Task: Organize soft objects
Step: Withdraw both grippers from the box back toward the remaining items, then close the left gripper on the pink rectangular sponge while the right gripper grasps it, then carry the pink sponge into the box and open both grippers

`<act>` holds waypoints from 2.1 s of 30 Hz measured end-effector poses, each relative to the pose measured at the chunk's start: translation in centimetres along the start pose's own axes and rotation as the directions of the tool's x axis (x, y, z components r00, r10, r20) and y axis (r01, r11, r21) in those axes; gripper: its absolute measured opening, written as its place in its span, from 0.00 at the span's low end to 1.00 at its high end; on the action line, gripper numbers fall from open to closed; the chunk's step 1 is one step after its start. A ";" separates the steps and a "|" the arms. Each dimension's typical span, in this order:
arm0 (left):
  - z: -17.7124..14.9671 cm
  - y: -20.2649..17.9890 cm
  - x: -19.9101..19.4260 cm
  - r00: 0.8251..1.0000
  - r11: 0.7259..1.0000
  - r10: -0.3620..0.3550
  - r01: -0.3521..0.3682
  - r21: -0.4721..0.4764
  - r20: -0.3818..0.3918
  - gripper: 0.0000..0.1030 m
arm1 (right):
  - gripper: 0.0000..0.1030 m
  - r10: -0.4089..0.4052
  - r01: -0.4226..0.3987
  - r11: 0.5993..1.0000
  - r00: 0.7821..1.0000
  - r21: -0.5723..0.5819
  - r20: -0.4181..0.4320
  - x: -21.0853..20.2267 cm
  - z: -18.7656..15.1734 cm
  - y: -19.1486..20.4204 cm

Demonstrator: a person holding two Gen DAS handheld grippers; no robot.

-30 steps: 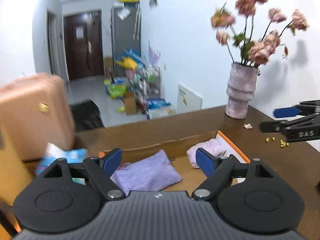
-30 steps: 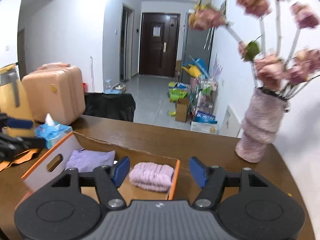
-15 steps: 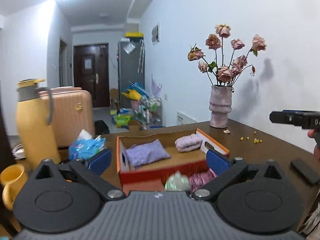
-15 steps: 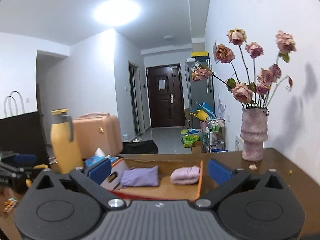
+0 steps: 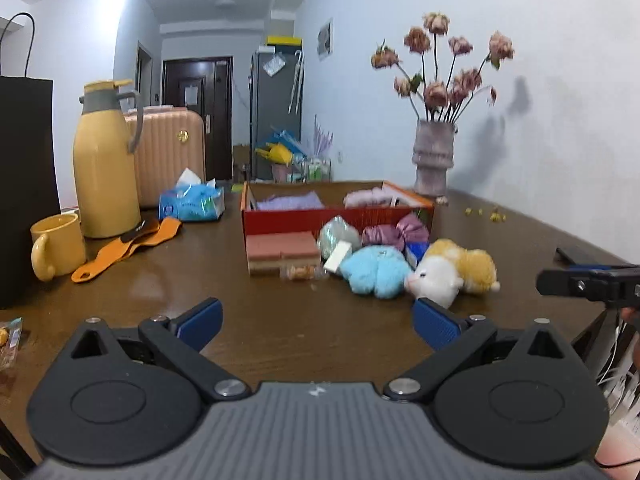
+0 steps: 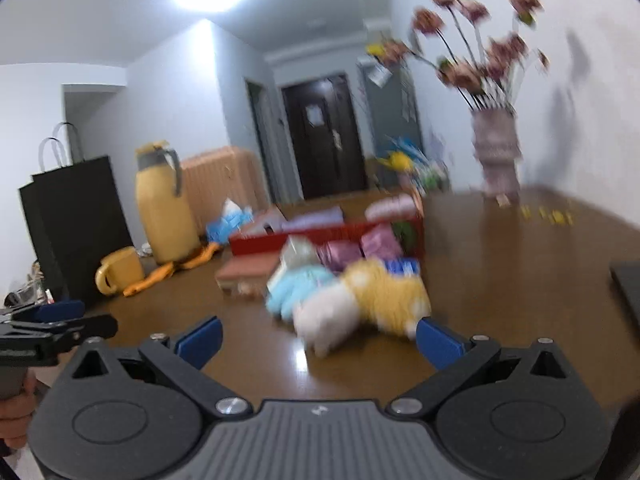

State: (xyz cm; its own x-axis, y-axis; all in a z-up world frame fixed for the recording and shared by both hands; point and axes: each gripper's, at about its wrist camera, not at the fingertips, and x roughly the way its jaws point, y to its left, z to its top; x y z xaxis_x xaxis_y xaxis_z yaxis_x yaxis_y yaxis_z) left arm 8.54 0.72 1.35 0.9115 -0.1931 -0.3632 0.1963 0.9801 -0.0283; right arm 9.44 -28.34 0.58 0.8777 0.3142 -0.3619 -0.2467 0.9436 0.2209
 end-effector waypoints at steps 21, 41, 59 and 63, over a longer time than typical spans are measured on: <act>4.6 7.5 11.0 0.997 0.991 0.060 -0.066 -0.113 -0.053 1.00 | 0.94 0.236 -0.239 0.971 0.959 -0.003 -0.157 12.8 5.8 4.2; 5.2 14.2 25.9 0.943 0.909 -0.215 0.098 -0.405 -0.253 0.31 | 0.23 0.174 -0.135 0.981 0.929 0.139 -0.326 33.5 8.5 5.9; -0.4 4.0 8.2 0.924 0.920 -0.269 0.164 -0.356 -0.270 0.30 | 0.18 0.230 -0.177 0.965 0.929 0.195 -0.291 12.7 1.1 3.4; -0.8 3.3 7.7 0.910 0.909 -0.312 0.202 -0.366 -0.274 0.38 | 0.21 0.228 -0.152 0.946 0.939 0.285 -0.257 10.2 -0.4 1.0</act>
State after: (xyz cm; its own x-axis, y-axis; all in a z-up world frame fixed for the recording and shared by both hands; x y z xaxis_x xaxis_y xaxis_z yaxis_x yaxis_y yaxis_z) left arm 15.90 2.46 -2.24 0.6688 -0.4693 -0.5766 0.2302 0.8682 -0.4397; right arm 18.00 -24.12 -3.28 0.6623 0.5374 -0.5221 -0.2497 0.8153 0.5225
